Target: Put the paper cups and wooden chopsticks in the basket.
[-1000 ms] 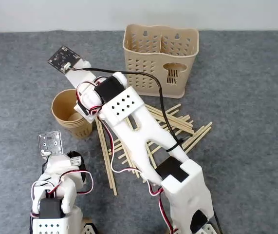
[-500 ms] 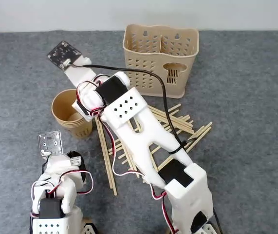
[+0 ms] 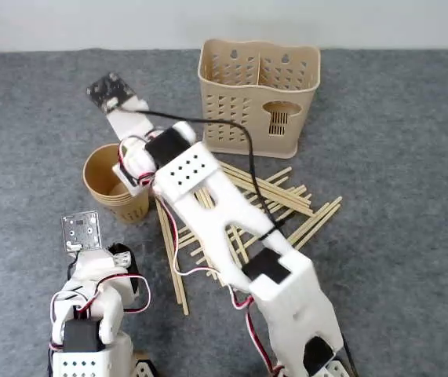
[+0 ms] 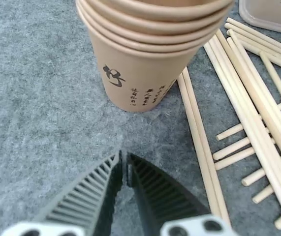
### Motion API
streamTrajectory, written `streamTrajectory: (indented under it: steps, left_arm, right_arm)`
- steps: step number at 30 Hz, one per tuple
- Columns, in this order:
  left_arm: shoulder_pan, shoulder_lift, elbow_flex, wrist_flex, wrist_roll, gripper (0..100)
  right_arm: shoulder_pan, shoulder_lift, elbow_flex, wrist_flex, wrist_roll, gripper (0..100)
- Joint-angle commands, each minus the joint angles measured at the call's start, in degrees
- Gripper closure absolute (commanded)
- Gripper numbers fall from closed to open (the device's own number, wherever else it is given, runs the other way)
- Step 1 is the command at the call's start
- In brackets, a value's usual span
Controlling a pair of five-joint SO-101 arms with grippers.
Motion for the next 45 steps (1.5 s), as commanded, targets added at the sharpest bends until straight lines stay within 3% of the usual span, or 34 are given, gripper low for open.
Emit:
streamTrajectory:
  steps: [1, 7, 27, 32, 36, 45]
  left_arm:
    - [-0.1, -0.8, -1.1, 0.2, -0.3, 99]
    - [-0.1, -0.8, -1.1, 0.2, -0.3, 99]
    - [-0.1, -0.8, -1.1, 0.2, -0.3, 99]
    - [-0.1, -0.8, -1.1, 0.2, -0.3, 99]
    - [-0.1, -0.8, -1.1, 0.2, -0.3, 99]
    - [-0.1, -0.8, -1.1, 0.2, -0.3, 99]
  right_arm:
    - [0.0, 0.6, -0.6, 1.6, -0.2, 72.7]
    - [0.2, 0.7, -0.7, 4.8, 0.3, 95.6]
    - [2.1, -11.2, -20.8, 18.1, 3.2, 99.0]
    - [8.7, -14.2, -27.7, 18.2, 3.9, 99.0]
    - [16.5, -15.8, -31.8, 17.9, 7.7, 99.0]
    - [34.8, -15.7, -37.6, 17.5, 8.0, 99.0]
